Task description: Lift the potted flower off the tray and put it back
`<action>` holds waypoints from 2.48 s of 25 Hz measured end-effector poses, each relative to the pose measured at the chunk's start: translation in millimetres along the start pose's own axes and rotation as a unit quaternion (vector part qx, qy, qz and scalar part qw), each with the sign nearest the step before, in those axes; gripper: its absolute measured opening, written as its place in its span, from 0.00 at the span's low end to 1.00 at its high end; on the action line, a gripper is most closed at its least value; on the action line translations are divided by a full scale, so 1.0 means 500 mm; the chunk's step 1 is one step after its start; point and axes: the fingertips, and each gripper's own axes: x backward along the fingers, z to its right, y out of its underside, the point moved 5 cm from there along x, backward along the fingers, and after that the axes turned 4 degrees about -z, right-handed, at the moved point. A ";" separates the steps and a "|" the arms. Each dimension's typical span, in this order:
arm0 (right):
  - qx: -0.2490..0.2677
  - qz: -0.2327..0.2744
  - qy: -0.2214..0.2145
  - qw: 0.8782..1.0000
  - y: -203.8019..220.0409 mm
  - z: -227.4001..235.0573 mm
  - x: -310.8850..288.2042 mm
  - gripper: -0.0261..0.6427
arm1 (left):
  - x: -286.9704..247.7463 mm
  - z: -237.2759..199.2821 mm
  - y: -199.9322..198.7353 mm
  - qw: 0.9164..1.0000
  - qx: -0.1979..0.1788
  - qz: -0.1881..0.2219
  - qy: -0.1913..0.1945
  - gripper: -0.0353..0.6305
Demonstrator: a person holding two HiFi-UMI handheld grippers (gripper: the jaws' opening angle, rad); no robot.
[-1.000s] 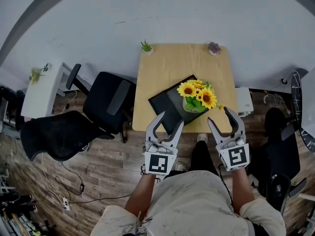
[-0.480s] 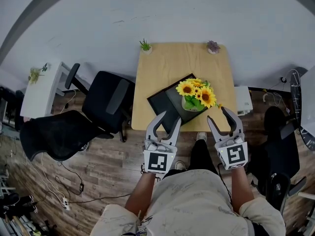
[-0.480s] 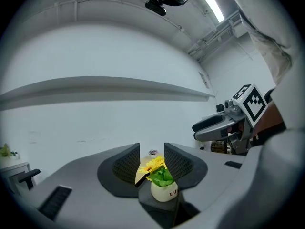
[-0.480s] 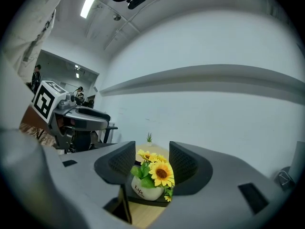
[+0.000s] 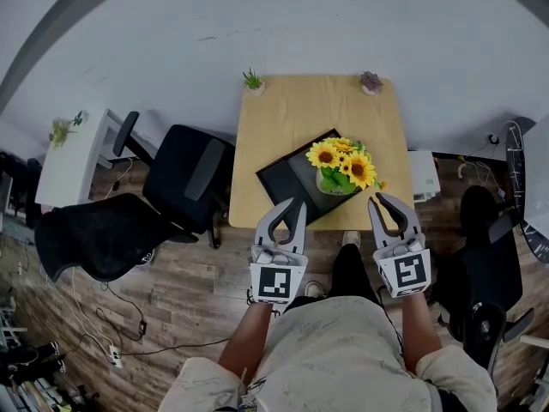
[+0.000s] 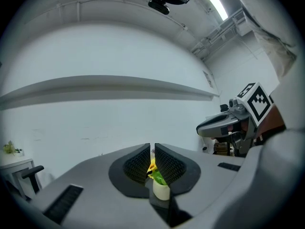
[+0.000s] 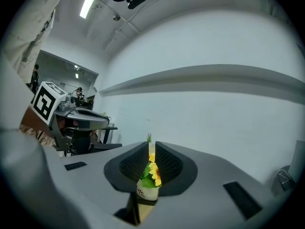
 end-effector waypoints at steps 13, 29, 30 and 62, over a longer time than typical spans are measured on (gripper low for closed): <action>-0.011 0.008 -0.014 1.000 0.000 -0.005 0.004 0.07 | 0.005 0.009 0.002 1.000 0.000 -0.005 0.004 0.06; -0.002 0.001 -0.006 1.000 -0.003 0.001 0.010 0.07 | 0.007 0.006 -0.008 1.000 -0.009 0.005 -0.004 0.06; -0.002 0.001 -0.006 1.000 -0.003 0.003 0.010 0.07 | 0.007 0.007 -0.008 1.000 -0.007 0.003 -0.003 0.06; -0.012 0.015 -0.009 1.000 -0.007 -0.002 -0.010 0.07 | 0.004 -0.002 -0.002 1.000 -0.015 0.003 -0.003 0.06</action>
